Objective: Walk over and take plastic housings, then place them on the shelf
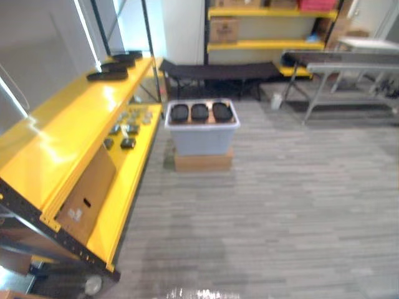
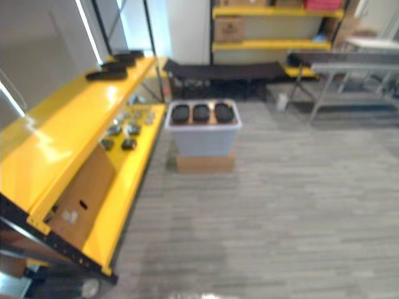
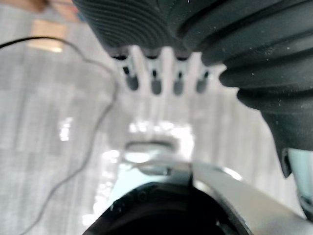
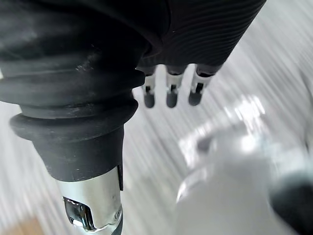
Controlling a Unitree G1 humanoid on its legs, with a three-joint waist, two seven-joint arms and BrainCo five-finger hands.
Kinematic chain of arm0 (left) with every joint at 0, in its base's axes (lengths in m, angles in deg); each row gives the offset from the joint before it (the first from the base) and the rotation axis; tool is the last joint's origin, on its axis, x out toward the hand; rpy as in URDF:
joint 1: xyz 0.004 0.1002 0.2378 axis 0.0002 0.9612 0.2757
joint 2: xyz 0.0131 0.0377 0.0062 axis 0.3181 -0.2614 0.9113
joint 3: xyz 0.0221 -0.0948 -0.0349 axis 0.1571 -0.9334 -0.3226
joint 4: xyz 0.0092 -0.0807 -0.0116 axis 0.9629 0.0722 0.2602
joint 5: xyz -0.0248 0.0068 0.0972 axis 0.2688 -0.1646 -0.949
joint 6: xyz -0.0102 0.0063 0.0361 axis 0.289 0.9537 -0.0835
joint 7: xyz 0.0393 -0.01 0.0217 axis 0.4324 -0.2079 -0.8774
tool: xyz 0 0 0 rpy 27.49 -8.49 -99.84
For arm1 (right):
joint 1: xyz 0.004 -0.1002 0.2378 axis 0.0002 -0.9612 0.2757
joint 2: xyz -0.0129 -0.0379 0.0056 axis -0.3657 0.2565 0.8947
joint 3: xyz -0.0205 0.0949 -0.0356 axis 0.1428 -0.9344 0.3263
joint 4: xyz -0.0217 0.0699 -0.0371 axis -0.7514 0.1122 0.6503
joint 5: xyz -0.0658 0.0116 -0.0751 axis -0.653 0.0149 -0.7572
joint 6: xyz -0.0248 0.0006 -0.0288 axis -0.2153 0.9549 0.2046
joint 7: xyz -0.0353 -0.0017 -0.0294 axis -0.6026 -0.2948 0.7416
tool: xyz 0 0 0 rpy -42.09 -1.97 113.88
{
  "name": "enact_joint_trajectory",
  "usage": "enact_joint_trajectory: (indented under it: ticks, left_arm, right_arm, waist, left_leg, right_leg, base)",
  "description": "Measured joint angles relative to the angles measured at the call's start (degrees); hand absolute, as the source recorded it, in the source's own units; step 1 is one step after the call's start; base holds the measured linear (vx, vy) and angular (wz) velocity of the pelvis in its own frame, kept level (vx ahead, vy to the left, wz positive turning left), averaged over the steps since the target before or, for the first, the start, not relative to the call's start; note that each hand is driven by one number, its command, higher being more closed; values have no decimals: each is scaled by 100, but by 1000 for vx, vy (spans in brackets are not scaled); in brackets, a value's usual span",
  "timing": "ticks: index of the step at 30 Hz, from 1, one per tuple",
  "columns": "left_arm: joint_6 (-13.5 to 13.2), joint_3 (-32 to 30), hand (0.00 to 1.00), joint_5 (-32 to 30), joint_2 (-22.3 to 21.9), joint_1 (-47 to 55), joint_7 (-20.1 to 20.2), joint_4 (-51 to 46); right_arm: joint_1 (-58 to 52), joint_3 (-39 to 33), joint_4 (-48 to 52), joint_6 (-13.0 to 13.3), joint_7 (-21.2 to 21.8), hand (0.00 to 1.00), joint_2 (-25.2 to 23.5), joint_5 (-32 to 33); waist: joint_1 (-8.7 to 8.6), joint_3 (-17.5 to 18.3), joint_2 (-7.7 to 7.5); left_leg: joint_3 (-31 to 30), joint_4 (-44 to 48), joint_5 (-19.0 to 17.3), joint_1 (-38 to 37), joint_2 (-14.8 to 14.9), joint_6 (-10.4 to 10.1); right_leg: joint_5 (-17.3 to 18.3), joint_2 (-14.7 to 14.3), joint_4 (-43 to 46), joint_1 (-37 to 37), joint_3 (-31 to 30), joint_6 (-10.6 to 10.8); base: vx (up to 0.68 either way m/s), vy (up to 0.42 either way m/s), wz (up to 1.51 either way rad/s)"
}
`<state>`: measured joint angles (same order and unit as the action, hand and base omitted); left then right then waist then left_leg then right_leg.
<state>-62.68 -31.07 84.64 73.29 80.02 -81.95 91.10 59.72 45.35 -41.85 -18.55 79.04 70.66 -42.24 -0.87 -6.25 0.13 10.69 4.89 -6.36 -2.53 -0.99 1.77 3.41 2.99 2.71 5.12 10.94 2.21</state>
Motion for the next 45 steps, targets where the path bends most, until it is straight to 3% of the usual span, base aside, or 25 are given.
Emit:
enact_joint_trajectory:
  ticks: [4, 16, 19, 22, 24, 26, 28, 29, 31, 34, 35, 37, 40, 41, 43, 44, 45]
  left_arm:
    - [1, -48, 0, -21, -27, -62, 3, 121]
    - [0, -15, 0, -77, 74, -171, 46, 227]
    - [-35, 34, 0, -67, 83, -185, 59, 219]
    - [-47, 79, 0, -67, 78, -184, 59, 225]
    - [-47, 88, 0, -70, 68, -186, 63, 229]
    - [-57, 237, 0, -69, 61, -195, 60, 222]
    - [-57, 267, 0, -86, 70, -217, 62, 207]
    - [-41, 267, 0, -111, 123, -222, 61, 221]
    - [-36, 256, 0, -119, 189, -237, 63, 224]
    - [-30, 0, 0, -151, 147, -300, 62, 320]
    - [-21, -196, 0, -234, 96, -281, 63, 320]
    - [1, -416, 0, -282, 64, -276, 66, 317]
    - [45, -495, 0, -238, 128, -270, 42, 305]
    - [37, -497, 0, 5, -5, -280, -13, 291]
    - [47, -499, 0, 350, -103, -254, -19, 280]
    - [49, -603, 0, 512, -124, -236, -9, 217]
    - [46, -810, 0, 697, -182, -176, -21, 119]
  right_arm:
    - [9, -209, -144, -28, -22, 0, -44, -5]
    - [125, -271, -184, -131, -144, 0, -138, -1]
    - [238, -276, -172, -124, -161, 0, -168, 297]
    - [261, -312, -146, -115, -361, 0, -232, 1110]
    - [234, -402, -136, -79, -397, 0, -240, 1129]
    - [148, -518, -112, 1, -379, 0, -266, 1092]
    - [133, -551, -75, 35, -363, 0, -238, 1094]
    - [94, -547, -82, 44, -355, 0, -293, 1097]
    - [50, -544, -92, 24, -345, 0, -371, 1089]
    - [-11, -861, -148, -53, -271, 0, -466, 1036]
    - [-68, -945, -146, -78, -254, 0, -478, 929]
    - [-207, -943, -132, -141, -243, 0, -493, 802]
    - [-404, -939, -166, -173, -233, 0, -614, 575]
    - [-408, -1045, -158, -186, -125, 0, -513, 579]
    - [-367, -1003, -187, -186, -136, 0, -377, 417]
    - [-334, -1001, -206, -186, -146, 0, -334, 290]
    - [-320, -956, -205, -193, -140, 0, -288, 196]
  waist:
    - [9, -53, 20]
    - [6, -213, -105]
    - [8, -259, -102]
    - [-2, -275, -82]
    - [-7, -311, -100]
    - [-17, -378, -41]
    - [-32, -504, -28]
    - [-47, -554, -36]
    - [-47, -569, -169]
    - [-94, -619, -178]
    - [-135, -634, -160]
    - [-142, -643, -176]
    - [-146, -592, -337]
    - [-212, -510, -100]
    - [-233, -452, 92]
    - [-224, -443, 141]
    - [-195, -465, 105]
  left_leg:
    - [223, -515, 227, -487, -46, 13]
    - [260, -939, 267, -984, -110, -67]
    - [386, -940, 250, -1027, -113, -94]
    - [415, -944, 245, -1030, -119, -88]
    - [414, -946, 238, -996, -148, -76]
    - [399, -975, 185, -969, -189, 50]
    - [395, -972, 217, -1077, -161, 148]
    - [385, -974, 190, -1140, -167, 133]
    - [386, -976, 148, -1158, -146, 101]
    - [400, -882, 45, -1159, 136, -12]
    - [428, -764, -43, -1167, 312, -159]
    - [510, -591, -220, -1267, 499, -373]
    - [538, -295, -608, -1451, 590, -692]
    - [497, -130, -815, -1420, 935, -844]
    - [458, 118, -883, -1351, 1210, -972]
    - [375, 995, -889, -1025, 1361, -982]
    - [218, 2394, -798, -405, 1590, -860]
  right_leg:
    - [-219, 2, -341, 384, -14, 42]
    - [-158, 0, -492, 700, 9, 189]
    - [-155, 4, -482, 692, -32, 192]
    - [-108, 18, -405, 627, -43, 213]
    - [153, 101, 120, 349, -27, 251]
    - [469, 277, 1235, -150, 4, 467]
    - [533, 375, 2037, -525, 20, 424]
    - [642, 419, 2167, -537, 25, 278]
    - [649, 453, 1987, -579, 17, 266]
    - [609, 411, 1575, -827, 21, 272]
    - [573, 377, 1472, -917, 31, 302]
    - [364, 387, 1209, -940, 57, 287]
    - [-147, 574, 1149, -917, 39, 248]
    - [210, 353, 1526, -1017, 207, 105]
    - [587, 150, 1712, -1063, 349, 29]
    - [791, 100, 1804, -981, 368, -65]
    - [919, 48, 1745, -792, 395, -99]
  base:
    - [129, 42, -13]
    - [73, 13, -1]
    - [-33, -3, -16]
    - [-60, -13, -11]
    - [-56, 4, 2]
    - [-55, 31, 7]
    - [-47, 69, 2]
    - [-29, 67, 2]
    - [-6, 12, -5]
    - [100, -44, -6]
    - [147, -86, -7]
    - [201, -160, -14]
    - [280, -267, -4]
    - [393, -351, 13]
    - [326, -242, 21]
    - [367, -300, 19]
    - [377, -315, 15]
